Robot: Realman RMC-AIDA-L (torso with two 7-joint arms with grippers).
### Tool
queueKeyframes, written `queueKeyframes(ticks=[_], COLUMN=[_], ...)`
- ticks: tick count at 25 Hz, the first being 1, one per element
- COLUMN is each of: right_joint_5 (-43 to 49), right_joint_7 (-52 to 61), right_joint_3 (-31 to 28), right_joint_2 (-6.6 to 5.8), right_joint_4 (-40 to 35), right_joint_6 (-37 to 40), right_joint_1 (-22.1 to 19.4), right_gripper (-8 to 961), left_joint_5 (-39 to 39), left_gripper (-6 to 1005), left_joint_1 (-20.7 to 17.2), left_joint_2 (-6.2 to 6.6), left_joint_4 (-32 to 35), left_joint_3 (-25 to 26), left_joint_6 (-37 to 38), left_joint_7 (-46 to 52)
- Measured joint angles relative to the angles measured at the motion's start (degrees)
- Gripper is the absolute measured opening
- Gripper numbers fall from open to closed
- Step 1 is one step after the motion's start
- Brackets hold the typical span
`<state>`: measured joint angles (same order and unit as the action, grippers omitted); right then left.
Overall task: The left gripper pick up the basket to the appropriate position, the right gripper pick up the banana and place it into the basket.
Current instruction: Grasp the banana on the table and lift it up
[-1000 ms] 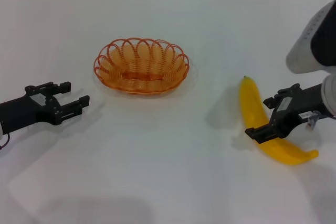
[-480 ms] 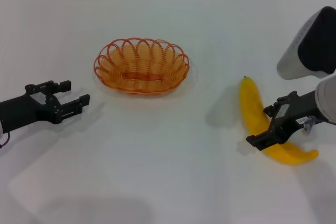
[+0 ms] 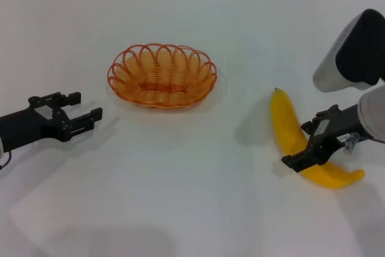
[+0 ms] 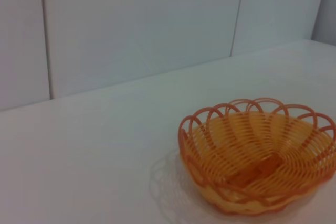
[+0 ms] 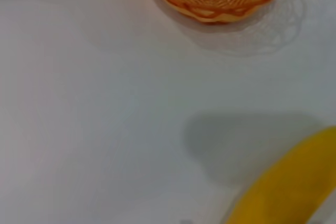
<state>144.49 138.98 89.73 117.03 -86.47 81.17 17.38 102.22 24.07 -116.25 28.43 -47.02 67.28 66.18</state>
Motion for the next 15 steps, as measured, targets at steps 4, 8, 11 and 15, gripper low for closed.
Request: queueKeyframes(ticks=[4,8,11,15], right_joint_5=[0.3,0.4,0.4,0.3], right_joint_7=[0.1,0.1,0.1,0.1], right_joint_3=[0.0,0.1,0.1,0.1], right_joint_2=[0.01,-0.05,-0.08,-0.06], right_joint_4=[0.6,1.5,2.3,3.6], right_joint_6=[-0.3,-0.3,-0.5,-0.7], right_joint_1=[0.5,1.1,1.4,2.1], right_gripper=[883,883,882,882], left_joint_5=[0.0,0.0,0.0,0.0], left_gripper=[666,666,666,665], left_joint_1=[0.1,0.3,0.4,0.4], left_joint_2=[-0.02,-0.03,-0.03,-0.03], left_joint_4=[0.0,-0.2,-0.2,-0.2], left_joint_3=[0.0,0.0,0.0,0.0], left_joint_6=[0.0,0.0,0.0,-0.1], left_joint_7=[0.0,0.0,0.0,0.0])
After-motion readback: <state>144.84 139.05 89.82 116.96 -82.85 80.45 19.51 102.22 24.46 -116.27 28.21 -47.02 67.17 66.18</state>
